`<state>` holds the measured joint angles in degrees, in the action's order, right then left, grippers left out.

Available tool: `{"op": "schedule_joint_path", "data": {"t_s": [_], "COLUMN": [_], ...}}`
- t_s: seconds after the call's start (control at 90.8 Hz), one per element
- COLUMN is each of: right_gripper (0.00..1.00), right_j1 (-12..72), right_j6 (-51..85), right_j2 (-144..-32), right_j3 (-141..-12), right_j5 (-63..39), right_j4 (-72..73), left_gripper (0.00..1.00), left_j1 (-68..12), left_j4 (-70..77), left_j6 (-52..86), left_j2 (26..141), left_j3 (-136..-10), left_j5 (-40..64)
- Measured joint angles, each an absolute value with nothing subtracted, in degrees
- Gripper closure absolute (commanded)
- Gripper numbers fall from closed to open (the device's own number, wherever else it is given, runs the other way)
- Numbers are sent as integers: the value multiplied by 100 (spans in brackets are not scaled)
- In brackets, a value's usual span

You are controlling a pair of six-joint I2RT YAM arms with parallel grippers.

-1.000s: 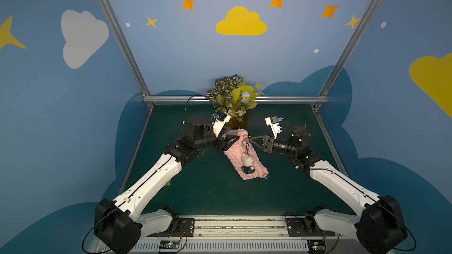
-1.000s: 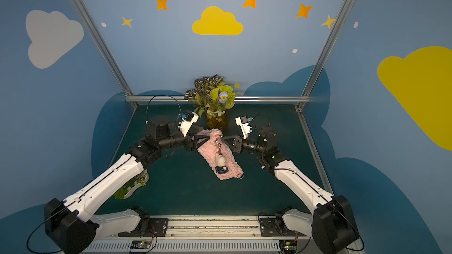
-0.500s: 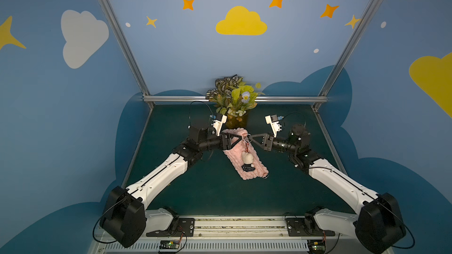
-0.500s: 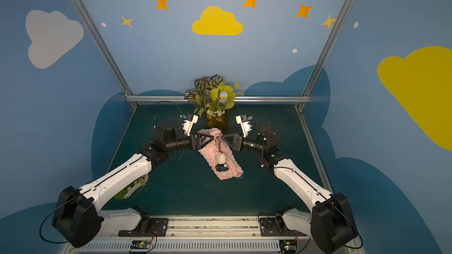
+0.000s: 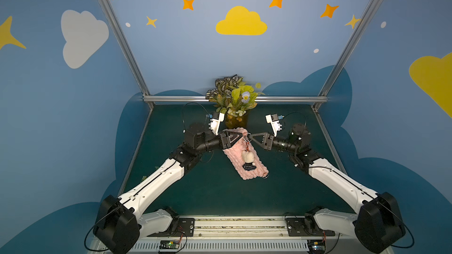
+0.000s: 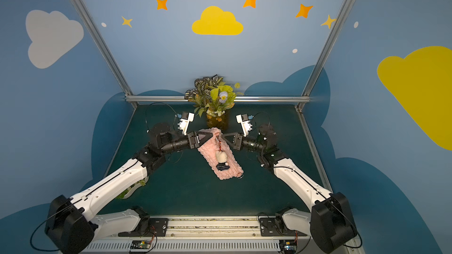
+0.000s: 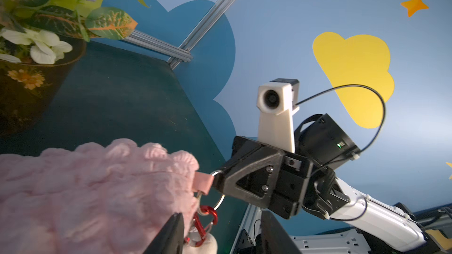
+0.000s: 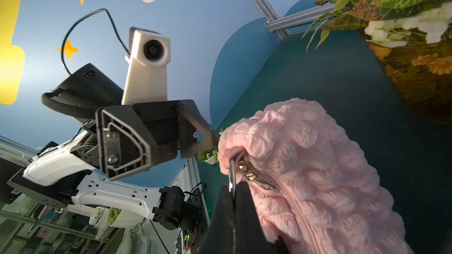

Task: Remove the decoration from the bag
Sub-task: Adjust the decoration item in the bag.

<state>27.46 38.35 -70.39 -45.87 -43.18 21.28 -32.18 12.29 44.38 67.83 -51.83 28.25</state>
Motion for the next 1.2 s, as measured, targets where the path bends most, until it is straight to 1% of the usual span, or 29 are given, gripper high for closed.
{"op": "schedule_joint_path", "data": {"t_s": [0.143, 0.308, 0.694, 0.98, 1.2], "right_gripper": [100, 100, 100, 100, 100], "right_j1": [2716, 2668, 2633, 2596, 2596], "right_j6": [3874, 3924, 4062, 4150, 4182], "right_j2": [-7052, -7052, -7048, -7039, -7037], "right_j3": [-4587, -4587, -4587, -4587, -4587], "right_j5": [-4357, -4401, -4469, -4508, -4530], "right_j4": [2134, 2174, 2209, 2261, 2338], "left_gripper": [50, 52, 52, 52, 52], "left_j1": [-3479, -3607, -3614, -3522, -3400], "left_j4": [1199, 1186, 1321, 1804, 2150], "left_j6": [4416, 4388, 4241, 4333, 4530], "left_j2": [6650, 6901, 7708, 7754, 7881], "left_j3": [-5183, -5183, -5277, -5277, -5277], "left_j5": [2742, 2692, 2563, 2467, 2663]}}
